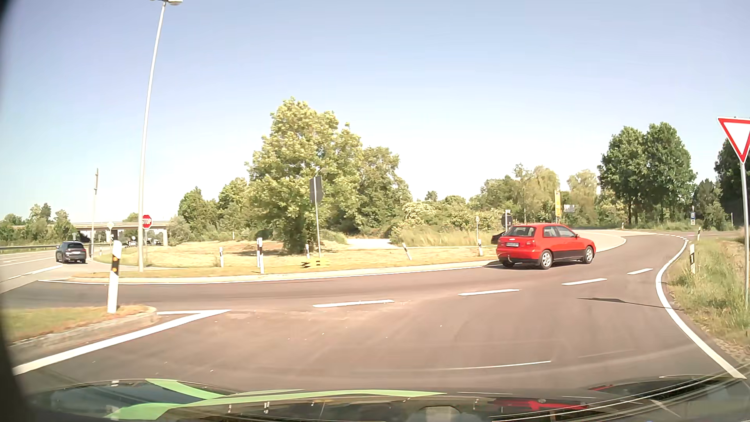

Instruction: Follow the waypoints while adhering to traffic rules and regulations

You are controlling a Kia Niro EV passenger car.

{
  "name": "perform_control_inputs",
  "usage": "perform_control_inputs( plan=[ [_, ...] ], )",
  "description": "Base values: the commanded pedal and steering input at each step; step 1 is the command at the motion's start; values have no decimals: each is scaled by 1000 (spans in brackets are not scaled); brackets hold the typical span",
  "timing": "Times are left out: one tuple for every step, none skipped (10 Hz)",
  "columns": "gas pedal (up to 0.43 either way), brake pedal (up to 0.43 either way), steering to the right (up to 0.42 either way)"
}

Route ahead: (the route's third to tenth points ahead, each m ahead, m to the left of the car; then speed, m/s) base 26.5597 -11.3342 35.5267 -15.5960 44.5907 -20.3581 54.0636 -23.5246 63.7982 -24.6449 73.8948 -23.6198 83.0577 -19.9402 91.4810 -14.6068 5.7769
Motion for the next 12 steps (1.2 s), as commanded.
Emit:
perform_control_inputs(
  plan=[
    [0,24,163],
    [0,0,167],
    [0,0,173],
    [0,0,181],
    [0,0,187],
    [0,0,187],
    [8,0,187],
    [118,0,187],
    [150,0,186],
    [177,0,187],
    [228,0,186],
    [248,0,187]
  ],
)
